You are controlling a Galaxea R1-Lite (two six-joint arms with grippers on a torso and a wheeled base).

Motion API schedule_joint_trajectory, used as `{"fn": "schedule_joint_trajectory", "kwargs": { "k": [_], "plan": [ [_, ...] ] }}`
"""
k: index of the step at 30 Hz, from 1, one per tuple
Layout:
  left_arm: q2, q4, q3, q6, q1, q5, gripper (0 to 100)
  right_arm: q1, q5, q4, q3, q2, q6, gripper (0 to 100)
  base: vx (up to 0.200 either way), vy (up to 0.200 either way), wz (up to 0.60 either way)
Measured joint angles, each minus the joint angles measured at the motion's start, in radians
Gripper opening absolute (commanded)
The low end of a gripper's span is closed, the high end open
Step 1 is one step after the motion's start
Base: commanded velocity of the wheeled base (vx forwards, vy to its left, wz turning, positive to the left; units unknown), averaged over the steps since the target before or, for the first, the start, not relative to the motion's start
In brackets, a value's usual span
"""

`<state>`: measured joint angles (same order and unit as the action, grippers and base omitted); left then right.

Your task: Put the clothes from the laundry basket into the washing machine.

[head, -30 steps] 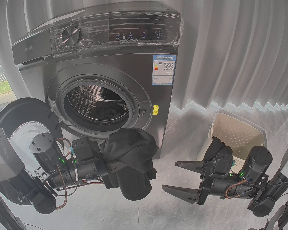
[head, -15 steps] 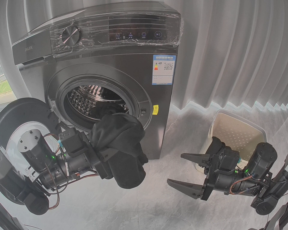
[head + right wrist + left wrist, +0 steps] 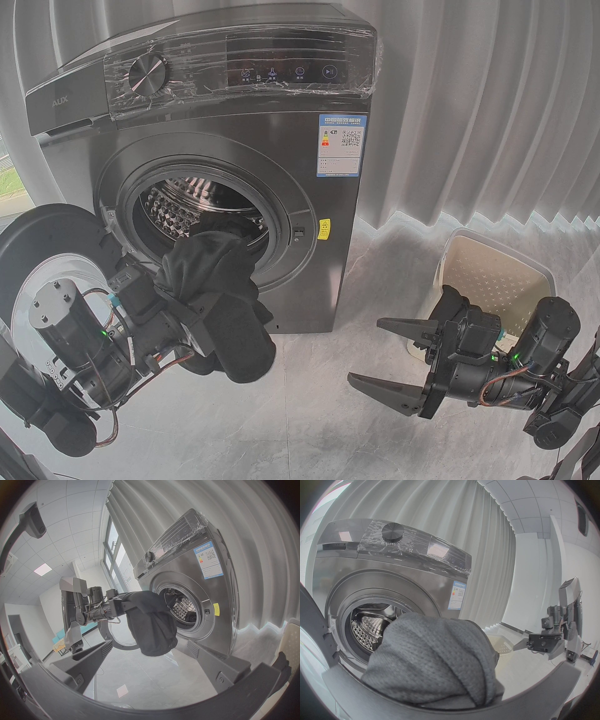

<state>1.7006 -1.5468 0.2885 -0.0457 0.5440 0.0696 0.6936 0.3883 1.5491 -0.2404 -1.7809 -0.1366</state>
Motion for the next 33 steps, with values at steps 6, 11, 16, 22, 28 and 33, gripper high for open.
{"fn": "schedule_joint_trajectory", "kwargs": {
  "k": [6, 11, 16, 22, 28, 33],
  "plan": [
    [0.056, -0.001, 0.016, 0.031, -0.003, -0.041, 0, -0.004, 0.000, 0.000, 0.000, 0.000, 0.000, 100, 0.000, 0.000, 0.00],
    [0.074, -0.002, 0.015, 0.031, -0.006, -0.043, 0, -0.004, 0.001, 0.000, -0.001, 0.001, 0.000, 100, 0.040, 0.000, 0.00],
    [0.091, -0.001, 0.011, 0.026, -0.034, -0.037, 0, -0.004, 0.002, 0.000, -0.003, 0.001, 0.000, 100, 0.200, 0.000, 0.00],
    [0.141, -0.003, 0.006, 0.026, -0.049, -0.039, 0, -0.006, 0.002, 0.000, -0.004, 0.001, 0.000, 100, 0.100, 0.000, 0.00],
    [0.186, -0.004, 0.002, 0.026, -0.051, -0.042, 0, -0.007, 0.002, 0.000, -0.004, 0.001, 0.000, 100, 0.000, 0.033, 0.00],
    [0.200, -0.004, 0.001, 0.023, -0.051, -0.041, 0, -0.007, 0.001, 0.000, -0.003, 0.001, 0.000, 100, 0.000, 0.200, 0.00]
  ]
}}
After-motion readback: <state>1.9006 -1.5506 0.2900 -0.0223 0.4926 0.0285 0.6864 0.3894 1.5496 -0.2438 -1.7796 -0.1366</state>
